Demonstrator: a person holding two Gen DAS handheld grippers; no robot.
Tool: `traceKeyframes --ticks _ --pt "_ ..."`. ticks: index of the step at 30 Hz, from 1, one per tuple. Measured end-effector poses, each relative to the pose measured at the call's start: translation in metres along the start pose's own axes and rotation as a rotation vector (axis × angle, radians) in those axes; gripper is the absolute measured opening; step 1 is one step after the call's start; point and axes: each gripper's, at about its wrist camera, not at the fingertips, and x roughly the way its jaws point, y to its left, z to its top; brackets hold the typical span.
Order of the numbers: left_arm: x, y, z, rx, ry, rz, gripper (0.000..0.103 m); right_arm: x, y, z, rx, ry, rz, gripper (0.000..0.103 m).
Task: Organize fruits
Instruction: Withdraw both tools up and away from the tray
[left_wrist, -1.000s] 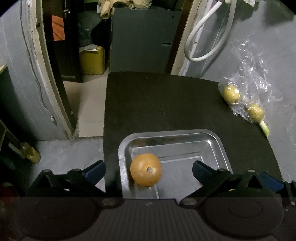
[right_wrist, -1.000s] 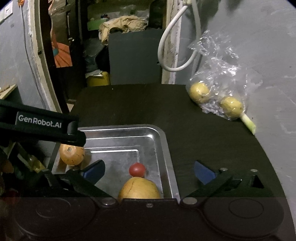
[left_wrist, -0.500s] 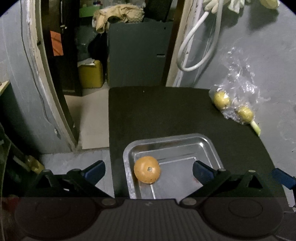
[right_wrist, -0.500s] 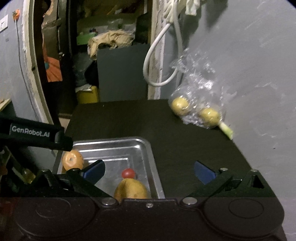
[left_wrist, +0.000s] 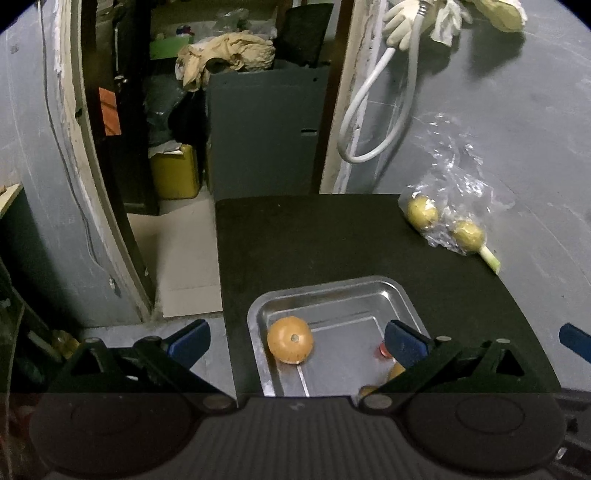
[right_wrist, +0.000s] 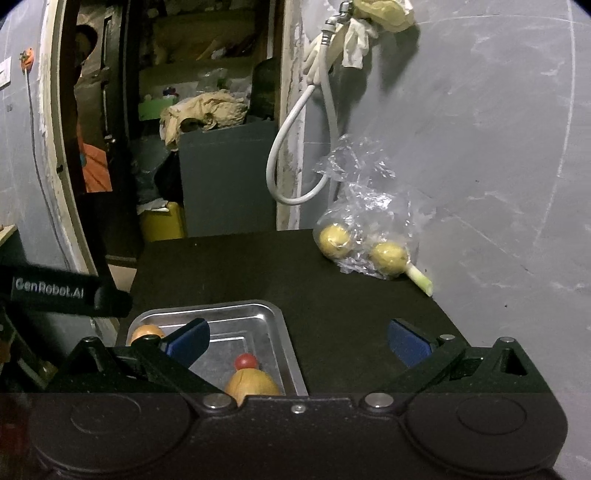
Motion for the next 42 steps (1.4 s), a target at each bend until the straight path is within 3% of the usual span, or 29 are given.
traceKeyframes --ticks 25,42 --pt "-0.054 -0.019 -0.042 0.032 -0.062 -0.04 0.102 -0.067 -0.027 -0.021 0.034 -0.033 -0.044 0.102" --pt "-0.096 -0.034 -0.081 0.009 -0.087 -0.017 0.102 -0.11 -0.05 -0.05 0.026 -0.036 -0.013 0.102"
